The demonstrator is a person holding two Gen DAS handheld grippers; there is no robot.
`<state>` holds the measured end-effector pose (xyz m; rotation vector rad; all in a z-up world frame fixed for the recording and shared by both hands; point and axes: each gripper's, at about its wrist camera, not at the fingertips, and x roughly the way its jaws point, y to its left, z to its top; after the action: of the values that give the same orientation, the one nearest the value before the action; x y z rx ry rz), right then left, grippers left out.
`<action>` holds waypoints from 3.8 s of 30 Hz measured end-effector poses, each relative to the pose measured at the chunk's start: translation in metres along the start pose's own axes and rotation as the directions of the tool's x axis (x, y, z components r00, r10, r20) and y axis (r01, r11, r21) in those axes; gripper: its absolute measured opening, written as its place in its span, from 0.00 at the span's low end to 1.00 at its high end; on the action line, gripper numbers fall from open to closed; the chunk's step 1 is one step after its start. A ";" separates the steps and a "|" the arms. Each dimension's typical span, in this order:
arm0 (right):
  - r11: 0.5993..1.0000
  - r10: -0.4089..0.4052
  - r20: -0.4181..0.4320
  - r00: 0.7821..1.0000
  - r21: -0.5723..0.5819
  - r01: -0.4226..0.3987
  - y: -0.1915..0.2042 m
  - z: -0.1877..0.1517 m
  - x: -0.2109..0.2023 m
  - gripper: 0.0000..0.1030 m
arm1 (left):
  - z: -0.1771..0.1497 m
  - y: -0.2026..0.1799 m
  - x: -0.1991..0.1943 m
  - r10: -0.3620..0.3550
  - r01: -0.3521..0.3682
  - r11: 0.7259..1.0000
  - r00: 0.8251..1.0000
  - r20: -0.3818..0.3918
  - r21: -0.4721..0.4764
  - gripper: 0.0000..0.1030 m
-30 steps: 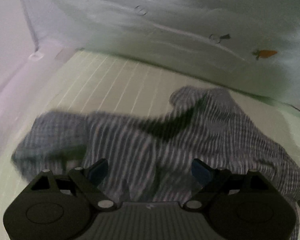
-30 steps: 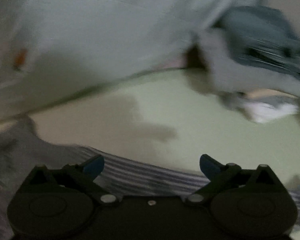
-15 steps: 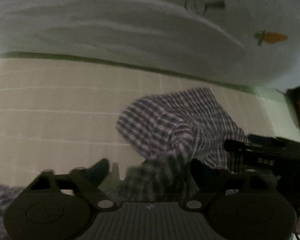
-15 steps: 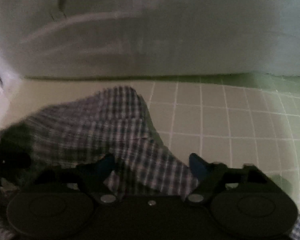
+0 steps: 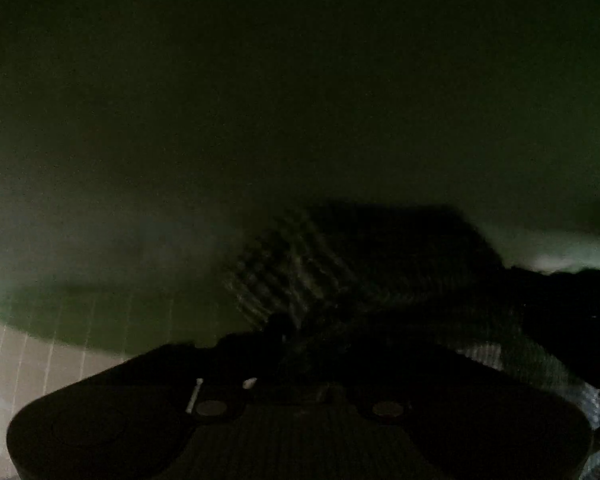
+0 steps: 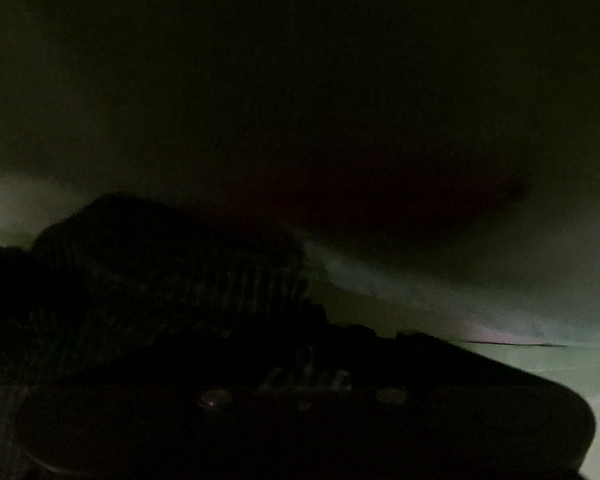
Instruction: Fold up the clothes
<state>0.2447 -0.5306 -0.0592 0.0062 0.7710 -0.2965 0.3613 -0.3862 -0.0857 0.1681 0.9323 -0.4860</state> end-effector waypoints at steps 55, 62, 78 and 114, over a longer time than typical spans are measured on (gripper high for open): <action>0.843 -0.196 -0.294 0.935 0.436 0.314 0.074 -0.319 -0.276 1.00 | -0.301 0.248 -0.209 0.208 -0.223 0.951 0.974 -0.091 -0.213 0.04; 0.845 -0.186 -0.308 0.933 0.434 0.312 0.074 -0.317 -0.274 1.00 | -0.265 0.255 -0.270 0.498 -0.488 0.867 0.849 0.179 -0.099 0.03; 0.858 -0.177 -0.295 0.939 0.422 0.294 0.073 -0.315 -0.273 1.00 | -0.339 0.164 -0.229 0.250 -0.241 0.929 0.968 0.004 0.282 0.32; 0.857 -0.207 -0.254 0.945 0.419 0.301 0.078 -0.305 -0.257 1.00 | -0.323 0.309 -0.299 0.530 -0.462 0.786 0.846 0.062 -0.411 0.11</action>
<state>-0.1178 -0.3540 -0.1096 0.3849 0.8898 -0.7374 0.1226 0.0951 -0.0576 0.0100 0.7524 0.1811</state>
